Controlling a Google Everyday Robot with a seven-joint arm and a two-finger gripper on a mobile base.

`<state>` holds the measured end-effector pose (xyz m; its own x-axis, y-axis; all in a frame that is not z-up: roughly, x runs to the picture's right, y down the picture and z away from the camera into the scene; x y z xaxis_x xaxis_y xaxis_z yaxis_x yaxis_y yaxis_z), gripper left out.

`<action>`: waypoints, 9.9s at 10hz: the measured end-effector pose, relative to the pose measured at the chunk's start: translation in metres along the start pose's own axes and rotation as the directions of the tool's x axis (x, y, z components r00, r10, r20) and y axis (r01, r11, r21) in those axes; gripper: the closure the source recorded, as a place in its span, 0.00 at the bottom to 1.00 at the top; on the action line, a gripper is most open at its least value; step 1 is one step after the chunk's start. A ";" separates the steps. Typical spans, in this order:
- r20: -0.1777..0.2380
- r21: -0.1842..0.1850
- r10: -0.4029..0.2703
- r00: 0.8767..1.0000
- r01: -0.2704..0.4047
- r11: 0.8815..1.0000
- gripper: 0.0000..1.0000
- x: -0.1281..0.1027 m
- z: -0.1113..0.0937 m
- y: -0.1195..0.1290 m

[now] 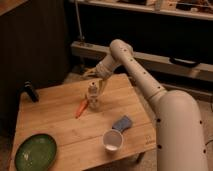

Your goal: Place the bottle in the ceramic bowl

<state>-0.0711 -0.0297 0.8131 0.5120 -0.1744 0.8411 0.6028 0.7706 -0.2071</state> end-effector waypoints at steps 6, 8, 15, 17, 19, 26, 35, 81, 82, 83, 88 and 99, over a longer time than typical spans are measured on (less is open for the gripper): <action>0.104 -0.014 0.043 0.994 -0.042 0.999 0.22 0.010 0.035 0.025; 0.154 0.026 0.044 0.987 -0.048 0.998 0.38 0.017 0.039 0.031; 0.235 0.044 0.048 0.971 -0.060 0.997 1.00 0.023 0.055 0.035; 0.234 0.044 0.049 0.971 -0.061 0.997 1.00 0.024 0.055 0.035; 0.233 0.044 0.049 0.971 -0.061 0.997 1.00 0.024 0.055 0.035; 0.232 0.043 0.051 0.971 -0.062 0.997 1.00 0.025 0.055 0.036; 0.232 0.042 0.053 0.971 -0.064 0.997 1.00 0.026 0.054 0.037; 0.231 -0.132 -0.154 0.961 0.188 0.973 1.00 -0.098 0.083 -0.001; 0.232 -0.136 -0.153 0.960 0.188 0.973 1.00 -0.098 0.083 0.000; 0.234 -0.137 -0.156 0.960 0.191 0.972 1.00 -0.099 0.084 -0.001; 0.284 -0.098 -0.252 0.925 0.289 0.952 1.00 -0.132 0.082 -0.008; 0.519 -0.117 -0.361 0.775 0.483 0.868 1.00 -0.245 0.104 0.011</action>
<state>-0.2538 0.0857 0.6567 -0.1384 -0.0958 0.9857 0.8421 0.5125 0.1680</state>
